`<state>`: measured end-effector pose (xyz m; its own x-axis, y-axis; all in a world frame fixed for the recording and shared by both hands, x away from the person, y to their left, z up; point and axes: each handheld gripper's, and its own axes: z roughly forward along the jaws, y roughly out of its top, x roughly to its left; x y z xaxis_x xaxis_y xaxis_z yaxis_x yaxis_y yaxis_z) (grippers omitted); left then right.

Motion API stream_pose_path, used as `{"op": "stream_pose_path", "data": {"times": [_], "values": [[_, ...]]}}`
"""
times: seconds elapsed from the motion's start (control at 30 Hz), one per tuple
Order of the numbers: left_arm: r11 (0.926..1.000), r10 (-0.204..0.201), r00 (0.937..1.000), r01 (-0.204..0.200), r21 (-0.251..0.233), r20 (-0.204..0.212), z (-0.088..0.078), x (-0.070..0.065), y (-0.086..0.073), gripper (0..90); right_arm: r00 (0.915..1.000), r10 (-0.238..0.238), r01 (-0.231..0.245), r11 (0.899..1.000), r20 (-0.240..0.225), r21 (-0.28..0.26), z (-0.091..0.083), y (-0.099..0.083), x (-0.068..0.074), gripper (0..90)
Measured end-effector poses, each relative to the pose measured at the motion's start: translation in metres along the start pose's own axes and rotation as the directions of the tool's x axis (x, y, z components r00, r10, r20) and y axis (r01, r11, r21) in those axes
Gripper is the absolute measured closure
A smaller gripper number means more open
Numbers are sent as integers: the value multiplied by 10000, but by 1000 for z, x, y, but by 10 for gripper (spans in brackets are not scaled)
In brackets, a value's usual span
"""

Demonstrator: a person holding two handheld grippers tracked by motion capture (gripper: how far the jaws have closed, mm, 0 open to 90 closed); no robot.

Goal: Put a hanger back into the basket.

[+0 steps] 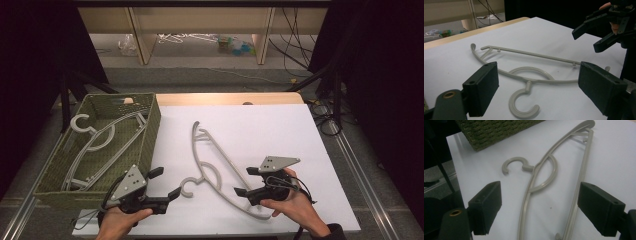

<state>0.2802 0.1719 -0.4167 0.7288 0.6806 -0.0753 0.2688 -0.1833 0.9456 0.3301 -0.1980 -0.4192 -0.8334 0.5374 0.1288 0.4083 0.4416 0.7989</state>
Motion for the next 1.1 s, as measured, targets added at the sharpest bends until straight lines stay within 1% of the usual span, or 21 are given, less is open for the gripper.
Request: {"op": "stream_pose_path", "data": {"times": [0.03,0.07,0.1,0.23,0.27,0.3,0.33,0.4,0.43,0.47,0.57,0.7,0.77,0.8,0.83,0.93,0.97,1.0,1.03,1.07,1.1], "values": [[10000,-25,10000,25,40,-4,1,-1,-1,166,10000,-8,8,10000,26,4,1,0,0,205],[9994,341,9994,-341,63,51,1,0,-1,166,10000,-52,52,10000,15,59,1,0,1,204],[9997,204,9998,-204,97,-17,1,-1,-2,165,10000,-52,52,9999,-20,91,2,0,1,203],[9998,171,9998,-171,36,-108,2,-2,-4,165,9995,-311,308,9990,71,333,8,0,4,203],[9997,220,9997,-219,107,-117,2,-2,-5,165,9994,-337,337,9986,-8,400,9,0,4,204],[9995,301,9995,-300,137,-71,3,-1,-6,166,9993,-364,360,9985,81,420,10,0,5,203],[9998,163,9998,-161,154,-110,3,-2,-7,166,9993,-382,382,9980,-11,496,12,1,5,204],[9996,206,9998,-205,203,-80,4,-3,-7,166,9995,-239,248,9985,-187,498,17,1,6,204],[9988,437,9990,-436,214,-19,4,-2,-7,166,9993,-302,315,9973,-197,660,21,1,5,198],[9997,167,9999,-167,196,-19,5,-4,-8,166,9992,-319,339,9955,-229,887,23,1,6,190],[9993,229,9997,-227,294,-33,5,-3,-8,166,9988,-346,396,9877,-355,1512,36,0,7,185],[9992,74,10000,-73,391,-33,7,-2,-10,166,9992,-342,378,9787,-214,2019,53,-2,7,188],[9991,37,10000,-37,425,-4,7,-2,-11,166,9991,-304,365,9700,-291,2403,59,-2,9,205],[9991,28,10000,-27,423,-12,7,-2,-11,166,9983,-423,511,9651,-399,2568,64,-2,9,218],[9991,34,10000,-34,413,-13,7,-1,-11,166,9981,-439,538,9636,-437,2620,67,-2,10,229],[9991,28,10000,-28,416,-11,7,-1,-11,167,9977,-439,574,9524,-517,2995,76,-1,13,289],[9991,41,10000,-41,431,-15,7,-1,-12,166,9967,-447,639,9460,-674,3177,80,-1,14,323],[9990,48,10000,-48,443,7,7,0,-12,166,9965,-442,651,9424,-707,3281,83,0,14,343],[9990,39,10000,-39,454,3,7,0,-12,167,9966,-387,620,9347,-734,3499,86,1,14,365],[9989,35,10000,-36,466,24,7,0,-12,168,9966,-401,632,9318,-717,3575,87,1,14,390],[9989,-65,9999,61,459,85,7,-1,-12,169,9959,-343,633,9262,-842,3716,89,1,14,418]]}}
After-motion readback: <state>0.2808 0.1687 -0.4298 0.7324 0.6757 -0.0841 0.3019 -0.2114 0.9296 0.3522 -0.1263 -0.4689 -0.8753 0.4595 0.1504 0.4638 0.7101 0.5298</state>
